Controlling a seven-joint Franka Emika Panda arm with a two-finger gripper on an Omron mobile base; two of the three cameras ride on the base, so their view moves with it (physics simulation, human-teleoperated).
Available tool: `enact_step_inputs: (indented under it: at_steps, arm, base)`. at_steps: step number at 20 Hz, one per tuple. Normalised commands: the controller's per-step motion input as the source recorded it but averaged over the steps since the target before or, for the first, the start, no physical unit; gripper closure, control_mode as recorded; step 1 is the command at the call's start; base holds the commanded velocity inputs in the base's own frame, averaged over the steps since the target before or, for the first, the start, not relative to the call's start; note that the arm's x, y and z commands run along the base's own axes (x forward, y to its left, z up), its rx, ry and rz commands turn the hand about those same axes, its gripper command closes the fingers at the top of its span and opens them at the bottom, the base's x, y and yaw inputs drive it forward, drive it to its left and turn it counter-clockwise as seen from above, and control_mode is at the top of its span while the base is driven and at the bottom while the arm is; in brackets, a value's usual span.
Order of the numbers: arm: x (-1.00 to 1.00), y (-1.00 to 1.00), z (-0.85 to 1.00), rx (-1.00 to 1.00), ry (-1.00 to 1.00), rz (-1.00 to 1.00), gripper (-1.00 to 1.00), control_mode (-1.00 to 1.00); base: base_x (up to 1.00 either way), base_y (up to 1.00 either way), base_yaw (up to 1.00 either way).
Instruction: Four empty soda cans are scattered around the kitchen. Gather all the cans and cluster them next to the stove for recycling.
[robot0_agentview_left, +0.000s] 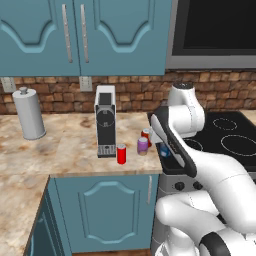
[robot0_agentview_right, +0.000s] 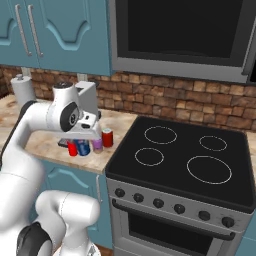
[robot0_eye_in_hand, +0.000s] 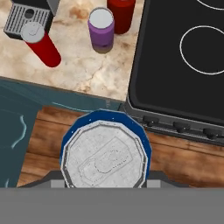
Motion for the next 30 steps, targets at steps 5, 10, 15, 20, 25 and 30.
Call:
enact_step_inputs:
  at_steps: [5,10,15,20,25,30]
  arm:
    - [0.3,0.0,-0.25,0.0,0.0,0.02,1.0,-1.0]
    - [0.31,0.0,-0.21,0.0,0.0,0.02,1.0,-1.0]
    - [0.28,0.0,-0.19,0.0,0.0,0.02,1.0,-1.0]
    - [0.3,0.0,-0.15,0.0,0.0,0.01,1.0,-1.0]
    - [0.25,0.0,-0.2,0.0,0.0,0.01,1.0,-1.0]
    - [0.29,0.0,-0.21,0.0,0.0,0.01,1.0,-1.0]
  base:
    - [0.0,0.0,0.0]
    - [0.0,0.0,0.0]
    - [0.0,0.0,0.0]
    - [0.0,0.0,0.0]
    - [0.0,0.0,0.0]
    - [0.0,0.0,0.0]
